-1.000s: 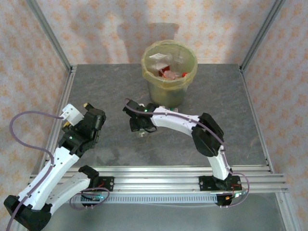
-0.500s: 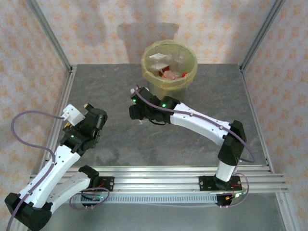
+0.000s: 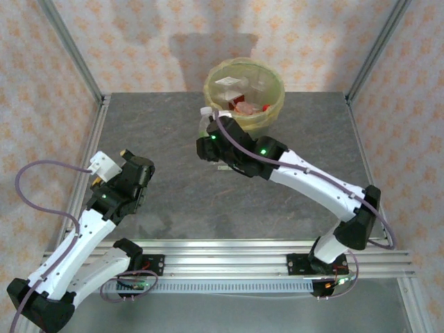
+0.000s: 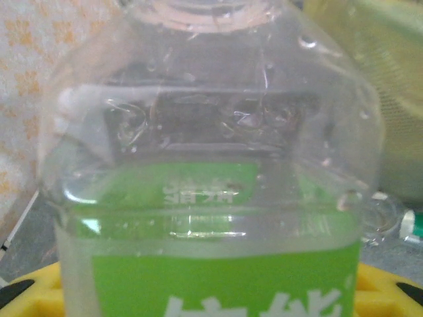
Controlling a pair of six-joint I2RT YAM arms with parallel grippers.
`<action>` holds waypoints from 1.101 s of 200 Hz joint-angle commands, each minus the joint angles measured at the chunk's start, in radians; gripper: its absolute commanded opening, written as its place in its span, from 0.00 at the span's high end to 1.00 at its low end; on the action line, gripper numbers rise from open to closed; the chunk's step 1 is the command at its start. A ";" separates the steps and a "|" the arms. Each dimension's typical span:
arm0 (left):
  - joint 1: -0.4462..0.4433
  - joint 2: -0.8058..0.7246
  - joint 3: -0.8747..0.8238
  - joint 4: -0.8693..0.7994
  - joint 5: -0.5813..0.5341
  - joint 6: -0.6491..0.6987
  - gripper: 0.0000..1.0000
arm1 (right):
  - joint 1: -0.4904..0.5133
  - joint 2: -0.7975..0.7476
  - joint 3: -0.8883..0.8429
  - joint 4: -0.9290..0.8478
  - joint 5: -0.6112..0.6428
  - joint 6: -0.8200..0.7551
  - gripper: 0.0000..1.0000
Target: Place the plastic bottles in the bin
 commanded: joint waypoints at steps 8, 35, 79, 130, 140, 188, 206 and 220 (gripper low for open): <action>0.008 0.006 0.016 -0.033 -0.050 -0.032 0.00 | -0.026 -0.078 -0.025 0.039 0.068 -0.031 0.64; 0.009 0.014 0.016 -0.033 -0.047 -0.032 0.00 | -0.045 -0.119 -0.034 0.042 0.097 -0.040 0.63; 0.008 0.027 0.015 -0.031 -0.042 -0.032 0.00 | -0.069 -0.180 -0.067 0.055 0.130 -0.043 0.63; 0.008 0.043 0.021 -0.025 -0.031 -0.029 0.00 | -0.084 -0.219 -0.084 0.062 0.174 -0.056 0.63; 0.009 0.046 0.022 -0.027 -0.030 -0.031 0.00 | -0.086 -0.219 -0.079 0.059 0.181 -0.062 0.63; 0.009 0.058 0.023 -0.027 -0.024 -0.032 0.00 | -0.111 -0.197 -0.043 0.056 0.198 -0.097 0.63; 0.009 0.064 0.025 -0.027 -0.021 -0.032 0.00 | -0.136 -0.174 -0.018 0.051 0.179 -0.105 0.63; 0.010 0.068 0.025 -0.027 -0.020 -0.033 0.00 | -0.164 -0.150 0.009 0.047 0.150 -0.109 0.63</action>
